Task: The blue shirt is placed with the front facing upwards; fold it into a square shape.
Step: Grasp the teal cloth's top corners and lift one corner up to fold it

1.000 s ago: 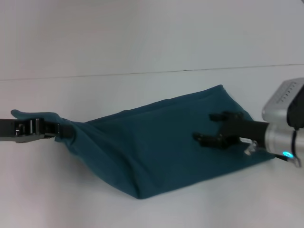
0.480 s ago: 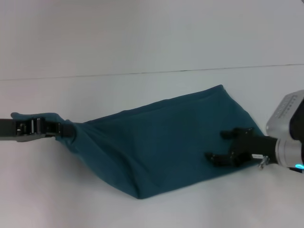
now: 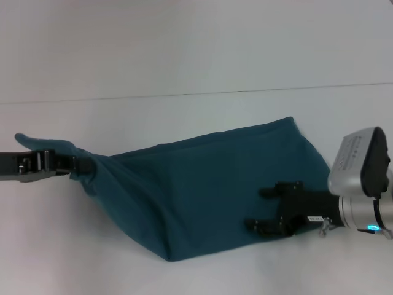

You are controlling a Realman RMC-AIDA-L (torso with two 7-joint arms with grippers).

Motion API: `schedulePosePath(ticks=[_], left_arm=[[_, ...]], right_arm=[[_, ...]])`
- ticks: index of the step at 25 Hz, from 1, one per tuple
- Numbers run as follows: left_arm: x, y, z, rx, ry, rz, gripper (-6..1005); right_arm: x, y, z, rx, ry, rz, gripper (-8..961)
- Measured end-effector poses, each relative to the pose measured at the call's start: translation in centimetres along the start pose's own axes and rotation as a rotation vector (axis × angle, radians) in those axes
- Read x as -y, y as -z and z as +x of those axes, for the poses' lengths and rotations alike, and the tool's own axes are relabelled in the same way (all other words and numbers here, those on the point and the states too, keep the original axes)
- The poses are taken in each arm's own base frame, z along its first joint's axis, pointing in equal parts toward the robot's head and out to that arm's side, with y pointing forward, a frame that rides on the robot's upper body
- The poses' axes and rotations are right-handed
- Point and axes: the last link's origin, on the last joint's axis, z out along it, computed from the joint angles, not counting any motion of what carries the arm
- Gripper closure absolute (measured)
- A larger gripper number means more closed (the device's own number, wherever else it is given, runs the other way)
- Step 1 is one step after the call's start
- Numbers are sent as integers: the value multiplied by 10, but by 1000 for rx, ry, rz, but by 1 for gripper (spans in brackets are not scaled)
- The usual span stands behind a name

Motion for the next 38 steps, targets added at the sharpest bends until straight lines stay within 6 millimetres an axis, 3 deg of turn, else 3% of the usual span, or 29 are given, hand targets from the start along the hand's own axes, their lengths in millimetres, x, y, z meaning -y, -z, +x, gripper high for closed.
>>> schedulePosePath(ticks=[3, 7, 12, 22, 28, 38], left_arm=[[0, 0, 0, 0, 0, 0, 946], [-1, -1, 1, 0, -4, -3, 946], [-1, 0, 1, -4, -3, -7, 946], [-2, -1, 0, -9, -1, -17, 946], [-2, 0, 0, -11, -3, -15, 946], [2, 7, 0, -38, 10, -9, 946]], right_arm=[[6, 5, -8, 75, -31, 31, 91], [15, 13, -15, 121, -62, 67, 187], [21, 15, -7, 70, -45, 99, 307], [21, 12, 7, -16, -20, 113, 770], [5, 4, 8, -37, 14, 33, 879], [-19, -16, 0, -73, 99, -86, 880]])
